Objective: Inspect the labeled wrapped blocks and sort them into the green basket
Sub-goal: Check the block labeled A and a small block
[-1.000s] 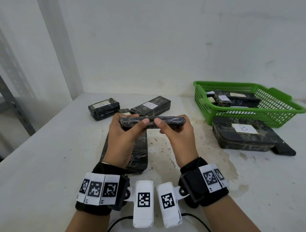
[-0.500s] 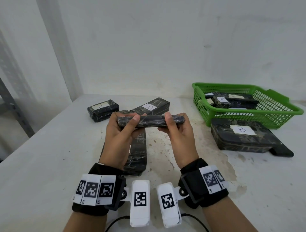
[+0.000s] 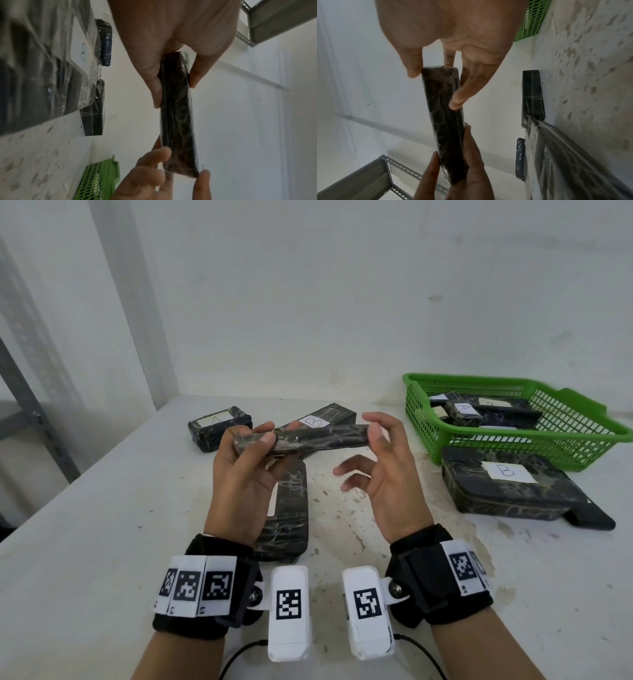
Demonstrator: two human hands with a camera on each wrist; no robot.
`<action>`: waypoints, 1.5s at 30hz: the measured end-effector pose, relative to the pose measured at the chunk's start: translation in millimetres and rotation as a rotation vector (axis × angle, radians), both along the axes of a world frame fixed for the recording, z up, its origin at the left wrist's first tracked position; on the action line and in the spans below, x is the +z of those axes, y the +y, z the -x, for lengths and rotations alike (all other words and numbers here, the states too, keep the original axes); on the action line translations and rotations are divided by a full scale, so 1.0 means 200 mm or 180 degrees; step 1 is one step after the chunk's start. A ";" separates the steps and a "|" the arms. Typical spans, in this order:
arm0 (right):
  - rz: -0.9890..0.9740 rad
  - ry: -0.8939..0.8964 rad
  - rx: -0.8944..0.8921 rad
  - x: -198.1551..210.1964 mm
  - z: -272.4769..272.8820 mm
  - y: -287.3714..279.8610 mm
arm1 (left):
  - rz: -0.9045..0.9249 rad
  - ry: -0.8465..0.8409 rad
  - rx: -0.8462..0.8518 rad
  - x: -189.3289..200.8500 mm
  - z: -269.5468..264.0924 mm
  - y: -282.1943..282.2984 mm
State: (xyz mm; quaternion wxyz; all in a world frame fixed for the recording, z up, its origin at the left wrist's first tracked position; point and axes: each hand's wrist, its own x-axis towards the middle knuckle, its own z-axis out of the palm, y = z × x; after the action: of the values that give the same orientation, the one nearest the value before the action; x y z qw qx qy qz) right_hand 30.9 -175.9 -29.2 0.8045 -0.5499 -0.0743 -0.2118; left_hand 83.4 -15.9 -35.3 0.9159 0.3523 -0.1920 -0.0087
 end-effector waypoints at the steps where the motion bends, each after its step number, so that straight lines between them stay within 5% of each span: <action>1: -0.0093 0.0047 0.0113 0.00 0.00 0.00 | 0.0050 0.0065 -0.0025 0.00 -0.01 0.00; 8: -0.0819 0.0037 0.1150 0.01 0.00 0.00 | -0.0142 0.0358 -0.0329 -0.01 -0.03 0.02; 14: -0.0672 -0.0410 0.0662 0.00 -0.02 -0.01 | -0.0635 0.0529 -0.0415 -0.01 0.00 0.01; 21: 0.0047 -0.0109 0.0241 -0.03 -0.03 0.00 | -0.1298 -0.0326 -0.0657 0.01 0.05 -0.02; 25: -0.0043 -0.0078 0.0522 -0.02 -0.01 0.03 | -0.1256 -0.0508 -0.0365 -0.01 0.05 -0.04; 29: 0.0156 -0.0160 0.0198 -0.04 -0.02 0.04 | -0.1251 -0.0506 -0.0183 -0.03 0.04 -0.05; 45: 0.0144 -0.0161 -0.0091 -0.08 -0.06 0.04 | -0.1167 -0.0494 -0.0344 -0.04 0.04 -0.05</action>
State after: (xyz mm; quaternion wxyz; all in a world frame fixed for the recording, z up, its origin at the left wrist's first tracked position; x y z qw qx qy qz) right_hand 42.0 -167.4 -46.2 0.7867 -0.5634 -0.0915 -0.2354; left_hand 74.9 -25.4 -43.7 0.8171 0.5019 -0.2758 -0.0655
